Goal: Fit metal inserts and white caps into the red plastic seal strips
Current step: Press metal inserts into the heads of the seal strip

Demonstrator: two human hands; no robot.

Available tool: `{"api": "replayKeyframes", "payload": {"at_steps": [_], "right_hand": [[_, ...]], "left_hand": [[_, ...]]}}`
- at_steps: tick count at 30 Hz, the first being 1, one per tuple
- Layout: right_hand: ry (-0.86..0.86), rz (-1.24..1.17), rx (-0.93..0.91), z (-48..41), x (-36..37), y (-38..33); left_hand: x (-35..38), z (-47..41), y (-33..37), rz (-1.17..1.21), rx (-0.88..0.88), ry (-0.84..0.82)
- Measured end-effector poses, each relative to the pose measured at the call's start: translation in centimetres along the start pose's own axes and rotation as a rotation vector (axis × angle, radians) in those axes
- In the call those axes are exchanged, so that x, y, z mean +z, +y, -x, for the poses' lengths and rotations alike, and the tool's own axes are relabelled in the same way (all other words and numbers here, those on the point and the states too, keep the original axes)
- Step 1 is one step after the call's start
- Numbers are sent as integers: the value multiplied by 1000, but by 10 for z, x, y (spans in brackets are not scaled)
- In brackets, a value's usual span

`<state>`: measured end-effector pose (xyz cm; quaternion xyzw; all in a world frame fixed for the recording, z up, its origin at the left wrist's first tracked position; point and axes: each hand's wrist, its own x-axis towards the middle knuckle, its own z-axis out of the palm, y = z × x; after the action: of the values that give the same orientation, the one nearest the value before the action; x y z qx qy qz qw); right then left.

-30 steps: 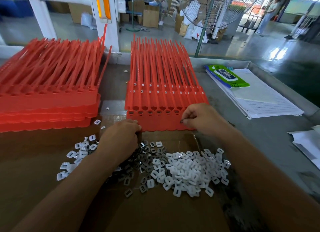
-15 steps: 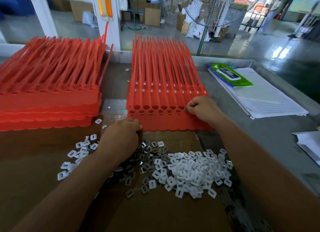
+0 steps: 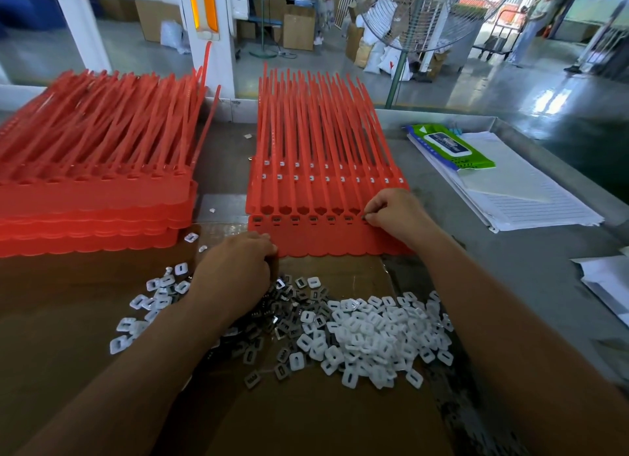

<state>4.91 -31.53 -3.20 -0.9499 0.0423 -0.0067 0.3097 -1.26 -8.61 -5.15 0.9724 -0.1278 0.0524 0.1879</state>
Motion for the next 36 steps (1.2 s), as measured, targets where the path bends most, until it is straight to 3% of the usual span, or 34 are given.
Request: {"api": "replayKeyframes", "payload": {"at_steps": [17,22,31,36], "right_hand": [[-7,-124,28,4,1,7],[47,-106,-95,20,-1,-2],[-316,29,-355,72,9,-44],[-388,98,-470,84,21,-55]], "left_hand": [[1,1,-1,24,2,11],[2,0,-2,12,9,7],[1,1,-1,5,12,7],[0,0,0,-4,11,7]]}}
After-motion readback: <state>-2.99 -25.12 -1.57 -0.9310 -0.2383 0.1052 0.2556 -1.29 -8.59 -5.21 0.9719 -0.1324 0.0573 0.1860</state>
